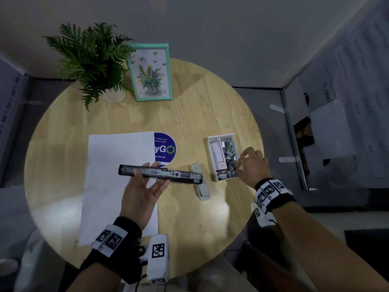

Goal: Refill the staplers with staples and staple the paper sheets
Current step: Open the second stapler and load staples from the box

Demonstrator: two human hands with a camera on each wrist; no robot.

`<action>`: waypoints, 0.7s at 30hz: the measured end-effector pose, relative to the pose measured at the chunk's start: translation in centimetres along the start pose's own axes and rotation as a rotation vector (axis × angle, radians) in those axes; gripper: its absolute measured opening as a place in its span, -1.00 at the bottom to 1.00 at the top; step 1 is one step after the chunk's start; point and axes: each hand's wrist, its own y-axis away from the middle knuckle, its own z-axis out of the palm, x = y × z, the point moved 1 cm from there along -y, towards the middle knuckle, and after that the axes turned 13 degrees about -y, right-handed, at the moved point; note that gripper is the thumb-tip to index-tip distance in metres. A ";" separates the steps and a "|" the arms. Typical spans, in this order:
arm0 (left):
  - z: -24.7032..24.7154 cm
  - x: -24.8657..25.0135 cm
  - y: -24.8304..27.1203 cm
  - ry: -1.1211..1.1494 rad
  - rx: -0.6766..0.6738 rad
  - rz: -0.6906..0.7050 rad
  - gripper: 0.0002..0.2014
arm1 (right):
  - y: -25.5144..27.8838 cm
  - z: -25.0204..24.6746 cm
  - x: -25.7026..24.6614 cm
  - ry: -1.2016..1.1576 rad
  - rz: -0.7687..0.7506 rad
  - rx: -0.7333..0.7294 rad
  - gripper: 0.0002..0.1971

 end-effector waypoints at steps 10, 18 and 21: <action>-0.2 -0.6 0.1 0.017 0.021 -0.028 -0.67 | -1.0 0.1 -1.5 0.183 0.043 -0.154 -0.77; -0.2 -0.3 0.0 0.010 0.034 -0.008 -0.67 | -1.6 0.0 -1.5 0.186 0.079 -0.196 -0.85; -0.2 -0.3 0.0 0.011 0.040 -0.005 -0.67 | -1.6 -0.3 -1.3 0.026 0.082 -0.141 -0.92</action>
